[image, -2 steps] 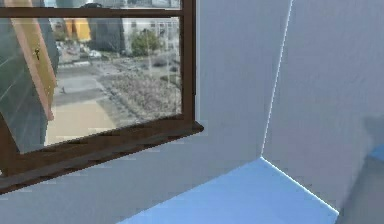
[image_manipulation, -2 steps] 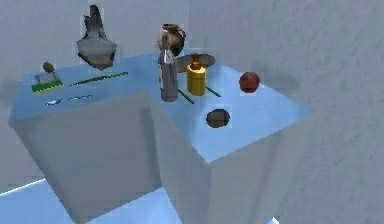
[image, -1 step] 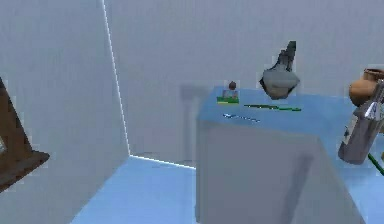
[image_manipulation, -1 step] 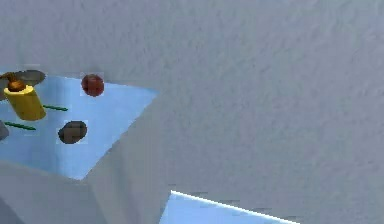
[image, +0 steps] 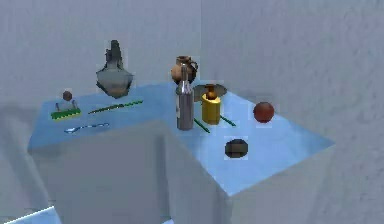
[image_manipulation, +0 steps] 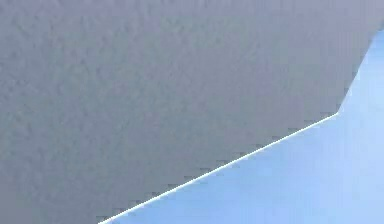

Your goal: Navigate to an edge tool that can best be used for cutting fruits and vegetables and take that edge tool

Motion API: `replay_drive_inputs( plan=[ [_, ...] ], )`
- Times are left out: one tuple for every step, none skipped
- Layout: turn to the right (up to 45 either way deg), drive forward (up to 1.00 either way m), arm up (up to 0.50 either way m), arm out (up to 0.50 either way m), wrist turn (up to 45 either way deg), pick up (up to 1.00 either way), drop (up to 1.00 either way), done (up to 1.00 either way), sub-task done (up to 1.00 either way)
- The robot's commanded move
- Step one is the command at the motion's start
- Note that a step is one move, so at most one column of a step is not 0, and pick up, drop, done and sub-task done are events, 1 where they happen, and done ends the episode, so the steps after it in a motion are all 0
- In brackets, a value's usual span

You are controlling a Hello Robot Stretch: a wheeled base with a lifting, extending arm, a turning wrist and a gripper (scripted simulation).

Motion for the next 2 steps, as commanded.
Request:
replay_drive_inputs(
  plan=[
    [45.0,0.0,0.0,0.0,0.0,0.0,0.0,0.0,0.0],
    [0.0,0.65,0.0,0.0,0.0,0.0,0.0,0.0,0.0]
  ],
)
